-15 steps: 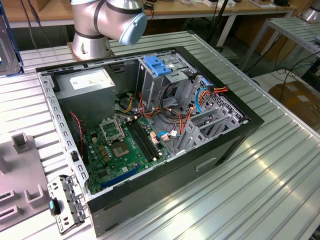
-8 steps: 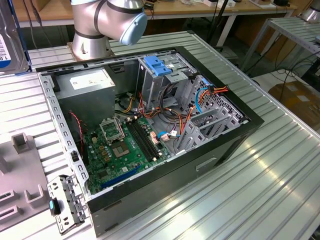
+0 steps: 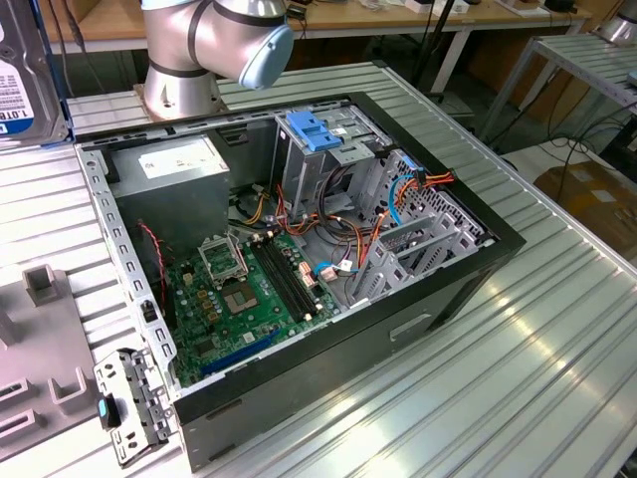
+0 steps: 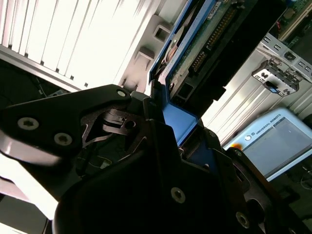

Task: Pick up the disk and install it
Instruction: 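Pick up the disk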

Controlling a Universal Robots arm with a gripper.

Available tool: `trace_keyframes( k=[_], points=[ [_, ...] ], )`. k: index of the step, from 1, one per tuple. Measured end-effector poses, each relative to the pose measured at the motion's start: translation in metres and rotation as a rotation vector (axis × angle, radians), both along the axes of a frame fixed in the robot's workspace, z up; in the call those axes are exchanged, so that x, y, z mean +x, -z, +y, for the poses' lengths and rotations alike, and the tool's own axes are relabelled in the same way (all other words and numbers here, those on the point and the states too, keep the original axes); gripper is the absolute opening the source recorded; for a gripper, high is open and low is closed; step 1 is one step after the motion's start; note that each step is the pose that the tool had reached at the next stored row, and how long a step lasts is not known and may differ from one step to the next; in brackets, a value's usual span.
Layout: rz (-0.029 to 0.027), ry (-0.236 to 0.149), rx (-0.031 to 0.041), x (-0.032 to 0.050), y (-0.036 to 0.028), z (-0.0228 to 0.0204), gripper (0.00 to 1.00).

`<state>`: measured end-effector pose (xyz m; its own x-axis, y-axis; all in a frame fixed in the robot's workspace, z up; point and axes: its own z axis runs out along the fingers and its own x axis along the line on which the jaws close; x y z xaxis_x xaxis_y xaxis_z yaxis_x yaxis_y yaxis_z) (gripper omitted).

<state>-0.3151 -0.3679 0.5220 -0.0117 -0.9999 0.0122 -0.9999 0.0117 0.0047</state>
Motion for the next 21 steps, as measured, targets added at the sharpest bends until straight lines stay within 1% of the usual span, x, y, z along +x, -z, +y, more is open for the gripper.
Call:
trace_keyframes(
  k=[5, 21],
  points=[
    [0.0001, 0.000, 0.0000, 0.0055, 0.0000, 0.0000, 0.37],
    [0.0000, 0.000, 0.0001, 0.0305, 0.0000, 0.0000, 0.37]
  ],
)
